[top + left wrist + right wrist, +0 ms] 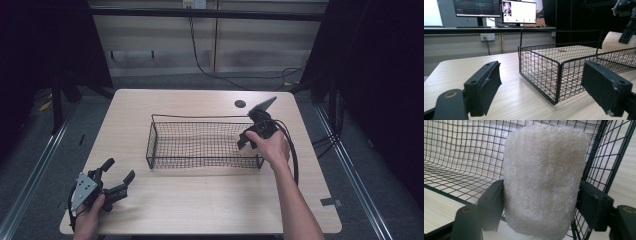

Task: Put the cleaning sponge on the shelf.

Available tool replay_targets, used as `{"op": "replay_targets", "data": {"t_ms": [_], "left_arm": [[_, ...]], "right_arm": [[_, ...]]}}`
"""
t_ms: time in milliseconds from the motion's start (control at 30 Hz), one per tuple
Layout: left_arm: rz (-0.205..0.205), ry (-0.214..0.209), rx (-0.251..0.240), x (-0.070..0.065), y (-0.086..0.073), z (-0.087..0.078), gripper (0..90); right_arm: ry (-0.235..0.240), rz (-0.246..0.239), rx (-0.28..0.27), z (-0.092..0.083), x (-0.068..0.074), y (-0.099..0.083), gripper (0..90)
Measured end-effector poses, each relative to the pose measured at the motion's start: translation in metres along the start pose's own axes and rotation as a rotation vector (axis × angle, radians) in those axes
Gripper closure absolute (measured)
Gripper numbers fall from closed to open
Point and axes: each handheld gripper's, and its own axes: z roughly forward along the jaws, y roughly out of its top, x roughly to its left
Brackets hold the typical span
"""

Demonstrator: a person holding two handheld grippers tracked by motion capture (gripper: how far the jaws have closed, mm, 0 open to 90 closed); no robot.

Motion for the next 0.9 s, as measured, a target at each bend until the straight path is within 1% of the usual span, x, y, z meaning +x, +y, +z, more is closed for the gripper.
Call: {"op": "replay_targets", "data": {"t_ms": [33, 67, 200, 233, 333, 500, 667, 700, 800, 867, 900], "left_arm": [[0.0, 0.0, 0.0, 0.0, 0.0, 0.0, 15.7], [0.0, 0.0, 0.0, 0.0, 0.0, 0.0, 15.7], [0.0, 0.0, 0.001, 0.0, 0.0, 0.0, 15.7], [0.0, 0.0, 0.0, 0.0, 0.0, 0.0, 15.7], [0.0, 0.0, 0.0, 0.0, 0.0, 0.0, 15.7], [-0.002, 0.0, -0.001, 0.0, 0.0, 0.0, 15.7], [0.0, -0.001, 0.0, 0.0, 0.0, 0.0, 15.7], [0.0, -0.001, 0.0, 0.0, 0.0, 0.0, 15.7], [-0.001, -0.001, 0.0, 0.0, 0.0, 0.0, 15.7], [-0.002, 0.0, -0.001, 0.0, 0.0, 0.0, 15.7], [-0.003, 0.001, -0.001, 0.0, 0.0, 0.0, 15.7]], "right_arm": [[-0.013, 0.008, 0.009, 0.002, 0.0, -0.001, 27.7], [-0.016, 0.003, 0.008, 0.003, 0.0, -0.001, 27.7], [-0.025, 0.019, 0.017, 0.007, -0.001, -0.001, 27.7], [-0.043, 0.021, 0.023, 0.01, 0.001, -0.001, 27.7], [-0.052, 0.012, 0.03, 0.013, 0.003, 0.0, 27.7], [-0.078, 0.024, 0.056, 0.019, 0.007, 0.002, 27.7], [-0.082, 0.029, 0.052, 0.024, 0.005, 0.001, 27.6], [-0.089, 0.035, 0.058, 0.026, 0.005, 0.001, 27.7], [-0.091, 0.033, 0.062, 0.029, 0.005, 0.001, 27.6], [-0.107, 0.032, 0.07, 0.031, 0.007, 0.0, 27.6], [-0.107, 0.033, 0.069, 0.031, 0.007, 0.0, 27.6]]}}
